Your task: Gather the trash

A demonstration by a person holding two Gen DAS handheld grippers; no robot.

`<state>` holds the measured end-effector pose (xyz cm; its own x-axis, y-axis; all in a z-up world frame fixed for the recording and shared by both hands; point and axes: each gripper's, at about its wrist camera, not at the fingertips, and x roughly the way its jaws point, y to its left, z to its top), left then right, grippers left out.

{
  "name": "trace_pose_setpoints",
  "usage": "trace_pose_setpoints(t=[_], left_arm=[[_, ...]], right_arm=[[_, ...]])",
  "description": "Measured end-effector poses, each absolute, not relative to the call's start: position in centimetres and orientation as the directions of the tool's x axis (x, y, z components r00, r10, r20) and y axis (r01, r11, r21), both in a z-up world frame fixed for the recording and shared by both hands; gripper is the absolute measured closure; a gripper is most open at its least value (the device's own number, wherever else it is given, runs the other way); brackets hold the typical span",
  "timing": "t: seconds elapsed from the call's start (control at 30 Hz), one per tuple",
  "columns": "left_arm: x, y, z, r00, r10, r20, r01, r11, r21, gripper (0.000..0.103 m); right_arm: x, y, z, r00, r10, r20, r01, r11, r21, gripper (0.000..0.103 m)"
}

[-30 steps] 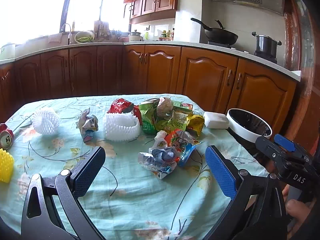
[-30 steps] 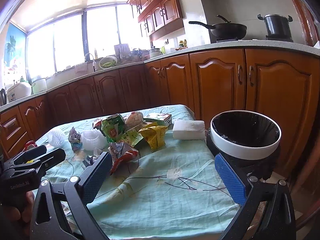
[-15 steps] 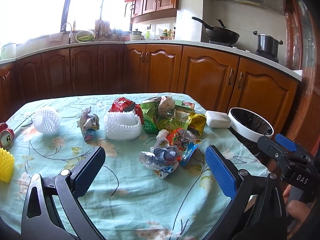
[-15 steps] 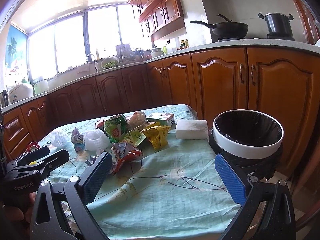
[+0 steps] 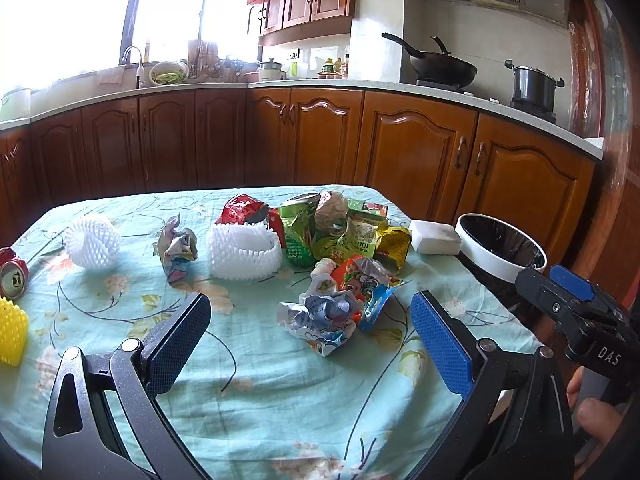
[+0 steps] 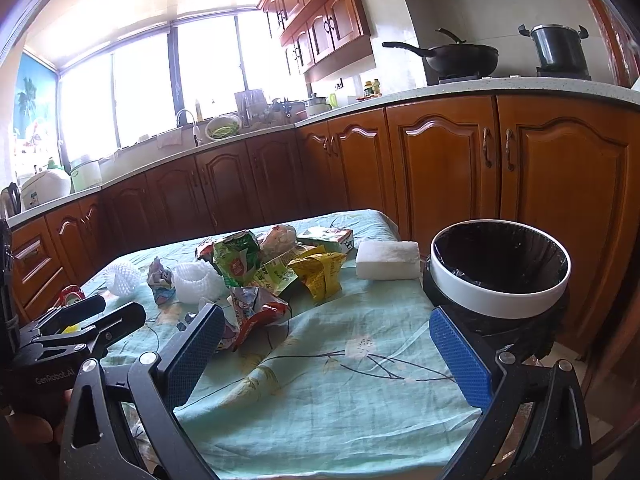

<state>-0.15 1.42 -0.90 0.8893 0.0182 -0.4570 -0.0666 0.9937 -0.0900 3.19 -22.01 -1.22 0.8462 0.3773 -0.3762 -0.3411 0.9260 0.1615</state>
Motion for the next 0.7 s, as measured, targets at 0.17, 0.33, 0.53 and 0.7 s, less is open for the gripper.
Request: trace_pose_setpoints(t=[0.17, 0.33, 0.53, 0.7], left_arm=[[-0.14, 1.38, -0.89, 0.889, 0.019, -0.457, -0.067, 0.994, -0.089, 0.001], [-0.15, 1.35, -0.88, 0.889, 0.019, -0.457, -0.067, 0.994, -0.089, 0.001], [-0.11, 1.27, -0.85, 0.887, 0.016, -0.461, -0.065, 0.994, -0.091, 0.001], [-0.01, 1.29, -0.91, 0.885, 0.014, -0.465, -0.065, 0.994, -0.093, 0.001]], right_arm=[[3.12, -21.99, -1.2, 0.844, 0.382, -0.376, -0.343, 0.924, 0.167, 0.0], [3.09, -21.87, -1.18, 0.843, 0.382, -0.378, -0.344, 0.924, 0.166, 0.0], [3.25, -21.7, -1.27, 0.84, 0.386, -0.382, -0.347, 0.922, 0.169, 0.0], [4.01, -21.53, -1.79, 0.821, 0.407, -0.401, -0.356, 0.913, 0.198, 0.0]])
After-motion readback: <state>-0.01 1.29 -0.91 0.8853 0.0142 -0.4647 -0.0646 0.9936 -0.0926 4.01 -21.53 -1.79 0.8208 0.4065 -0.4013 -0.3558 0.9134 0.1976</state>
